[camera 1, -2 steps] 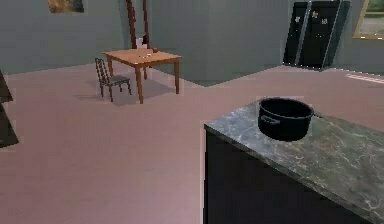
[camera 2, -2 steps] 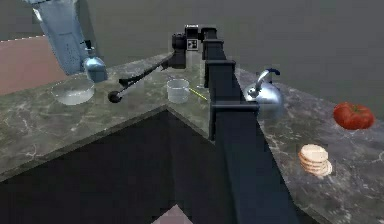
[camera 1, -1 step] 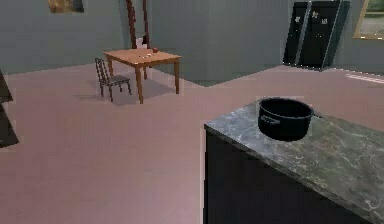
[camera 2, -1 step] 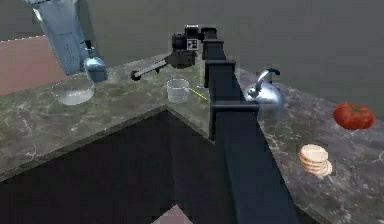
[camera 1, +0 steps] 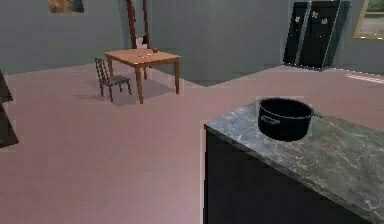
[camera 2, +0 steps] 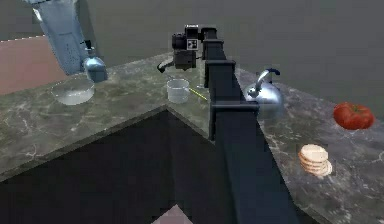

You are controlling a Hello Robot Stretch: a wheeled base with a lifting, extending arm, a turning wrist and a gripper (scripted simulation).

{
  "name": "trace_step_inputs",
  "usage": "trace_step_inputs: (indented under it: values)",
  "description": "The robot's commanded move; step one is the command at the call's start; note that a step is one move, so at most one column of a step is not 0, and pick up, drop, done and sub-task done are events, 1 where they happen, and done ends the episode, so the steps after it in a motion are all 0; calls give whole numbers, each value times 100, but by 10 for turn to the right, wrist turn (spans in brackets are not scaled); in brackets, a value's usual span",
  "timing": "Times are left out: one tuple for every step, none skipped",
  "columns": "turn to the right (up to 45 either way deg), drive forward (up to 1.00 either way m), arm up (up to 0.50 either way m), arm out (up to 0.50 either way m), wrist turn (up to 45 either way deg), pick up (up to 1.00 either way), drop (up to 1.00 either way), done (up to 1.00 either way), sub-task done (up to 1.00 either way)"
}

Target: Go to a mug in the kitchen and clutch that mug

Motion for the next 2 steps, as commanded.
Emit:
trace_step_inputs:
  values:
    - [0,0,-16,0,0,0,0,0,0]
    - [0,0,0,0,0,100,0,0,0]
